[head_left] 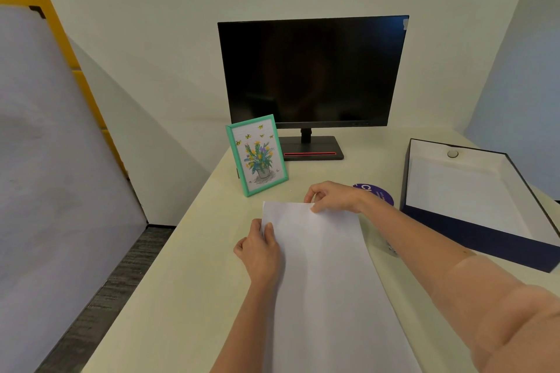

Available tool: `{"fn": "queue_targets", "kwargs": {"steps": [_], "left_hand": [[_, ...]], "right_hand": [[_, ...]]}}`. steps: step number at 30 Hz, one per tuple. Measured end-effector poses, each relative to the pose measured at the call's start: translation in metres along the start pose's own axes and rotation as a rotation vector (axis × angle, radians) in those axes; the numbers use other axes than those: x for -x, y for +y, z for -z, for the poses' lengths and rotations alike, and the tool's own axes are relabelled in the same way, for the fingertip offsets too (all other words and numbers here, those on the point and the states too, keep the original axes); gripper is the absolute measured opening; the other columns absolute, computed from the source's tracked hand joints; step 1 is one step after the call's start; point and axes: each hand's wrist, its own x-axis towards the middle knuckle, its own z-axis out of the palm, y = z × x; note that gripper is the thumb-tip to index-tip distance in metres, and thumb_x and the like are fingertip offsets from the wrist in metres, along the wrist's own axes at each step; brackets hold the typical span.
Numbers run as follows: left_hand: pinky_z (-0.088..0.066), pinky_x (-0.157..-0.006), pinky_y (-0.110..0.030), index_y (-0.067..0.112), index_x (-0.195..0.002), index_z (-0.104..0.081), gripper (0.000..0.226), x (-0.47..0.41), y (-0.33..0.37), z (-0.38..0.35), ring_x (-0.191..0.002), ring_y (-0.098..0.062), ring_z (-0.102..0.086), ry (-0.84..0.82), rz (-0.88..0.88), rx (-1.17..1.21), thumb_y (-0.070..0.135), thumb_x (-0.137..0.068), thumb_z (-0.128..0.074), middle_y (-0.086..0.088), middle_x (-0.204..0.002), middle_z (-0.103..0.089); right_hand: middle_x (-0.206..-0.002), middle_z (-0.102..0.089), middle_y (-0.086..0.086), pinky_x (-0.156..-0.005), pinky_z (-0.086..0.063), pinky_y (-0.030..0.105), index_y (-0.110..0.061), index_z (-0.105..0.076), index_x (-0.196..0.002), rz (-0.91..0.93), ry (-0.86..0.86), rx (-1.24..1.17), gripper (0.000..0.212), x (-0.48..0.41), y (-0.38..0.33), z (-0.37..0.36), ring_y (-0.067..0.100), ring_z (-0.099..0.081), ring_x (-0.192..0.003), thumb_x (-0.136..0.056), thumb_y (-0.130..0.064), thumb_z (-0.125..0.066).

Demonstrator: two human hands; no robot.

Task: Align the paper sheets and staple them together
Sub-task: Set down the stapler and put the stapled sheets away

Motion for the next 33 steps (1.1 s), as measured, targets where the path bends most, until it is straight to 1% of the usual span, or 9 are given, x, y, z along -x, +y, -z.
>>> {"fn": "queue_targets", "kwargs": {"steps": [5,9,15,17,20,23,26,30,33], "left_hand": [[-0.024,-0.090,-0.031,0.014,-0.079,-0.039,0.018,0.000,0.000,0.000,-0.074,-0.031,-0.041,0.012,-0.016,-0.021,0.016,-0.096,-0.039,0.006,-0.054,-0.035],[-0.025,-0.091,-0.032,0.014,-0.080,-0.040,0.017,0.000,0.000,0.000,-0.077,-0.031,-0.041,0.010,-0.016,-0.017,0.017,-0.096,-0.038,0.006,-0.056,-0.037],[-0.021,-0.086,-0.028,0.015,-0.081,-0.041,0.016,-0.002,-0.003,-0.002,-0.084,-0.034,-0.045,-0.009,-0.007,-0.007,0.020,-0.096,-0.039,0.007,-0.057,-0.039],[-0.022,-0.087,-0.028,0.016,-0.080,-0.040,0.017,-0.002,-0.003,-0.002,-0.081,-0.033,-0.043,-0.010,-0.010,-0.010,0.019,-0.096,-0.039,0.007,-0.055,-0.036],[-0.016,-0.077,-0.023,0.018,-0.077,-0.036,0.019,-0.001,-0.003,-0.003,-0.082,-0.032,-0.041,-0.006,-0.002,-0.006,0.020,-0.096,-0.038,0.007,-0.053,-0.033],[-0.020,-0.083,-0.026,0.017,-0.076,-0.035,0.020,0.000,-0.002,-0.001,-0.079,-0.030,-0.038,0.002,-0.004,-0.007,0.018,-0.096,-0.038,0.006,-0.053,-0.033],[-0.021,-0.084,-0.026,0.015,-0.078,-0.037,0.019,0.001,0.000,-0.001,-0.081,-0.030,-0.039,0.007,-0.002,-0.005,0.018,-0.096,-0.038,0.006,-0.054,-0.034],[-0.020,-0.083,-0.026,0.016,-0.078,-0.038,0.019,0.000,-0.001,-0.001,-0.082,-0.033,-0.042,0.002,-0.002,-0.003,0.018,-0.096,-0.039,0.006,-0.054,-0.034],[-0.017,-0.079,-0.024,0.016,-0.078,-0.038,0.018,0.000,-0.001,-0.002,-0.085,-0.036,-0.046,-0.008,0.008,0.004,0.019,-0.096,-0.039,0.007,-0.054,-0.035]], "right_hand": [[-0.080,-0.054,-0.003,-0.065,-0.041,0.022,-0.013,-0.063,-0.098,-0.003,0.051,0.022,0.015,-0.004,-0.003,-0.004,0.011,-0.051,-0.075,-0.084,-0.009,-0.060],[-0.086,-0.061,-0.004,-0.075,-0.044,0.024,-0.009,-0.066,-0.093,-0.012,0.073,-0.023,0.013,-0.008,-0.001,-0.005,0.014,-0.054,-0.087,-0.082,-0.006,-0.062],[-0.083,-0.061,0.002,-0.066,-0.046,0.024,-0.008,-0.067,-0.095,-0.051,0.047,-0.058,0.016,-0.009,-0.001,-0.003,0.013,-0.056,-0.074,-0.081,-0.002,-0.062],[-0.088,-0.063,0.006,-0.071,-0.048,0.027,-0.007,-0.068,-0.096,-0.069,0.036,-0.056,0.018,-0.010,-0.001,-0.002,0.018,-0.057,-0.079,-0.080,-0.003,-0.063],[-0.095,-0.065,0.006,-0.085,-0.050,0.035,-0.004,-0.070,-0.102,-0.108,0.054,-0.049,0.025,-0.011,-0.001,0.001,0.024,-0.060,-0.092,-0.079,-0.008,-0.066],[-0.105,-0.068,0.011,-0.095,-0.051,0.043,-0.009,-0.072,-0.099,-0.137,0.045,-0.041,0.024,-0.010,-0.001,0.005,0.030,-0.063,-0.102,-0.076,-0.016,-0.069],[-0.105,-0.068,0.013,-0.091,-0.050,0.042,-0.009,-0.071,-0.095,-0.145,0.022,-0.037,0.022,-0.008,0.000,0.006,0.031,-0.064,-0.098,-0.076,-0.020,-0.068],[-0.094,-0.063,0.004,-0.081,-0.044,0.037,-0.018,-0.064,-0.080,-0.141,-0.026,0.002,0.007,-0.005,0.003,0.005,0.023,-0.057,-0.087,-0.080,-0.025,-0.065],[-0.091,-0.063,0.003,-0.075,-0.042,0.033,-0.021,-0.062,-0.075,-0.142,-0.055,0.004,0.010,-0.002,0.007,0.006,0.022,-0.057,-0.084,-0.082,-0.027,-0.064]]}}
